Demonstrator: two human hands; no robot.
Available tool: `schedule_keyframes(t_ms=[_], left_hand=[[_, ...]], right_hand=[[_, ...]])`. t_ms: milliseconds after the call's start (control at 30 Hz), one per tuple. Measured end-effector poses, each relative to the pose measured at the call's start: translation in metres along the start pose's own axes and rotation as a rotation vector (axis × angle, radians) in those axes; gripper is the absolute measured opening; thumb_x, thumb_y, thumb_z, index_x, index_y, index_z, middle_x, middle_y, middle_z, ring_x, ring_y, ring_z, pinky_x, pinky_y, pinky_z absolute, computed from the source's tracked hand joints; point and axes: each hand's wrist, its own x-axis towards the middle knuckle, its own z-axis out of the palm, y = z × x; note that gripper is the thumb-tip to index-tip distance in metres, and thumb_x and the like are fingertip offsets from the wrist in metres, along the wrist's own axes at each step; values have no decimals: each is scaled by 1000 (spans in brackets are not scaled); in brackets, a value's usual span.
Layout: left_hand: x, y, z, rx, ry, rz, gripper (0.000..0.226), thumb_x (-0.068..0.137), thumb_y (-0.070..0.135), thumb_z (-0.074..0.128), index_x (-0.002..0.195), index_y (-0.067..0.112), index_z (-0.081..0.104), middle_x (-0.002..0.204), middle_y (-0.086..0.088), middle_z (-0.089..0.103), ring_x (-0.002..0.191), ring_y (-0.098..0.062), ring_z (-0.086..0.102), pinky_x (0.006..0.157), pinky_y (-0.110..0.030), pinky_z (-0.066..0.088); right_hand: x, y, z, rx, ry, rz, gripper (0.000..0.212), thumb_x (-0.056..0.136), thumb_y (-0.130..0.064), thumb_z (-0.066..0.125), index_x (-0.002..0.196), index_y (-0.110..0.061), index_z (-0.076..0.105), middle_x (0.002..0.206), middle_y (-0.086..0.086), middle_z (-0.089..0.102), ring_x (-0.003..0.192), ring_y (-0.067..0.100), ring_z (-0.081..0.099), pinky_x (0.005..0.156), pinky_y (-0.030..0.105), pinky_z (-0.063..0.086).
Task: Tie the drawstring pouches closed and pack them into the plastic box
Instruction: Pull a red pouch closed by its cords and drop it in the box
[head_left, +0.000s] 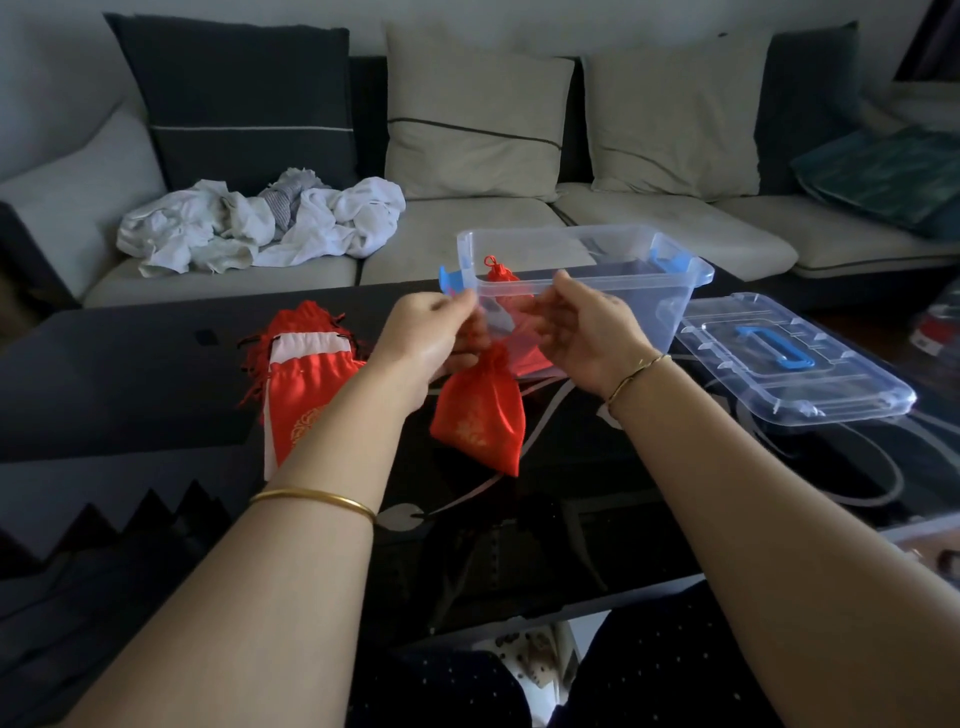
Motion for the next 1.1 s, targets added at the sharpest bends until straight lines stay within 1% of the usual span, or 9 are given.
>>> schedule_keyframes(t_ms=[133,233,400,467,567,733,833,900,1100], left_hand=[[1,-2,-1,183,-125,34,9,85,14,66,77,11,67,73,-6,64,65,-13,59,60,-24,48],[0,0,0,264,-132,79,9,84,12,67,75,11,67,70,-8,63,60,-14,59,61,-26,49],[-1,-2,2,198,-106,63,14,87,18,65,75,12,67,64,-3,63,59,-14,59,60,-26,49],[0,-2,2,172,-93,54,16,89,20,63,75,14,66,64,-2,64,59,-13,60,59,-26,49],[-1,-2,3,128,-52,45,16,91,15,59,75,14,62,68,-5,64,59,-14,60,55,-24,48],[0,-3,4,104,40,34,18,93,12,55,76,15,59,64,-4,62,49,-6,59,44,-17,47],[0,-3,5,101,77,28,19,93,11,56,74,14,58,64,-6,60,48,-8,56,42,-17,47],[0,-2,6,90,96,24,21,92,9,57,71,13,58,64,-7,58,44,-7,54,42,-17,48],[-2,1,6,33,130,-12,22,92,4,55,70,8,57,63,-9,58,38,-6,55,42,-18,49]], right_hand=[[-10,-6,17,-271,-67,-191,33,95,-26,52,68,-8,60,69,7,57,52,12,42,49,22,36],[-13,-5,24,-408,-79,-260,33,95,-25,52,68,-9,62,62,7,52,48,12,39,46,22,35],[-14,-5,21,-528,-75,-109,38,98,-38,41,81,-8,57,63,3,58,43,11,47,45,22,39],[-16,-4,20,-533,-104,-48,28,98,-29,40,85,-8,52,68,8,56,46,13,52,46,24,42],[-17,-4,19,-537,-138,-100,7,95,-7,46,90,-4,50,73,13,57,55,16,56,51,27,47],[-14,1,14,-902,-151,-384,14,79,0,64,79,-11,57,74,7,62,64,16,59,67,36,54],[-11,5,14,-1003,-148,-499,11,74,-7,72,81,-10,64,78,5,65,69,11,58,73,34,51],[-8,7,14,-1030,-140,-559,12,72,-11,75,80,-12,67,73,0,62,63,5,52,69,30,48],[-10,8,19,-1188,-119,-740,10,76,-12,71,85,-9,72,66,-17,45,65,3,42,61,6,32]])
